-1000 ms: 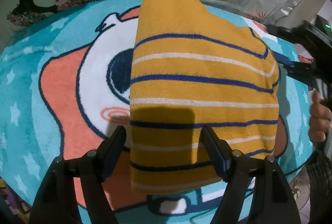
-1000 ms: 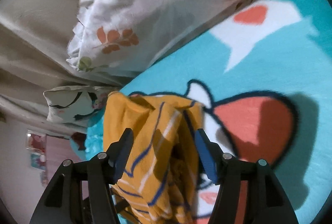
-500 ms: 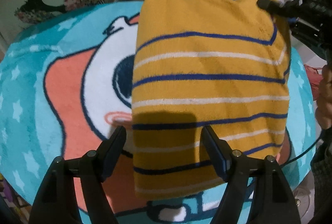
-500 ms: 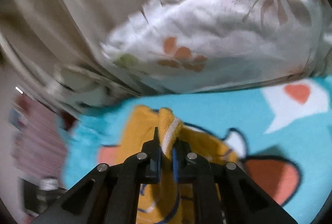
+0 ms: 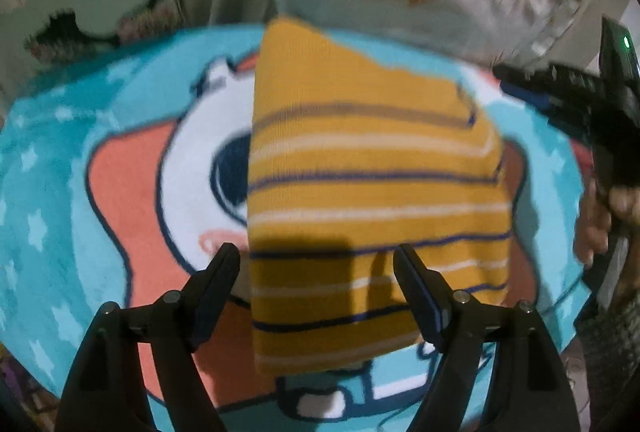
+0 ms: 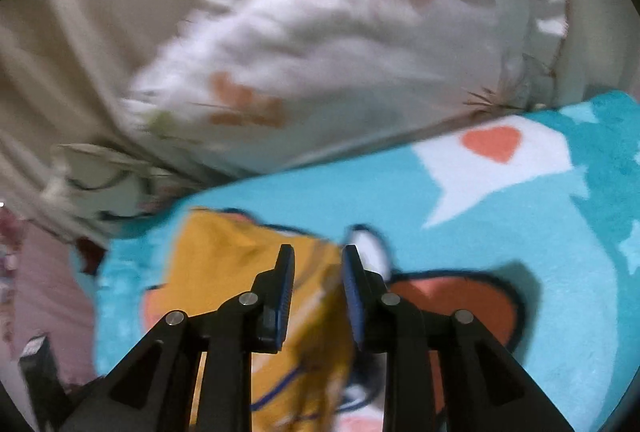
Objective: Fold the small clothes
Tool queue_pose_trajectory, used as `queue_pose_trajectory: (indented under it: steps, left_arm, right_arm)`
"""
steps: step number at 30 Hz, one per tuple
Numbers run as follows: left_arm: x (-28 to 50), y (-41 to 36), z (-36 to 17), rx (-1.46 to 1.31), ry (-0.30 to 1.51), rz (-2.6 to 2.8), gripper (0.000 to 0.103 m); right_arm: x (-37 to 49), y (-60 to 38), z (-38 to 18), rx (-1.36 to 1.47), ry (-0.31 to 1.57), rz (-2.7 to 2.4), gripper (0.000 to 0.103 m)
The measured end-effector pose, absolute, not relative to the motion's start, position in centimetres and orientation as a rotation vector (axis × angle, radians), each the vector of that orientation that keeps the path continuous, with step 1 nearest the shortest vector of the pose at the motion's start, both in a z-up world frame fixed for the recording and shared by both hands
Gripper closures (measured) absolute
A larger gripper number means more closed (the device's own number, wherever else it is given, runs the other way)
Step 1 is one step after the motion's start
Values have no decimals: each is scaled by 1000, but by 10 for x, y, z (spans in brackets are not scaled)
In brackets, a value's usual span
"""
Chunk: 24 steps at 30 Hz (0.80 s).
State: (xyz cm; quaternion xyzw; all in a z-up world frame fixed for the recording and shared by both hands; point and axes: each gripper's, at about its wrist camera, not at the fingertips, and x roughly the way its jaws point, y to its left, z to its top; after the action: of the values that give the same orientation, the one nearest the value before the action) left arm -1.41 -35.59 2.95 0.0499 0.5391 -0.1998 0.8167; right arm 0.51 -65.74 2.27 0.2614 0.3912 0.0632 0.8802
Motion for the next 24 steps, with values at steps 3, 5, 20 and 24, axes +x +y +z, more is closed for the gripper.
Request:
queue_pose_trajectory:
  steps: [3, 5, 20, 24]
  left_arm:
    - [-1, -354, 32, 68, 1136, -417, 25]
    - [11, -355, 21, 59, 1170, -398, 25]
    - [32, -378, 32, 91, 1183, -488, 25]
    - [59, -387, 30, 68, 1190, -460, 25]
  right_arm:
    - [-3, -640, 24, 634, 815, 286, 76]
    - [-2, -625, 12, 685, 852, 378, 76]
    - [25, -598, -17, 435, 984, 167, 75]
    - [17, -607, -2, 606, 901, 260, 75]
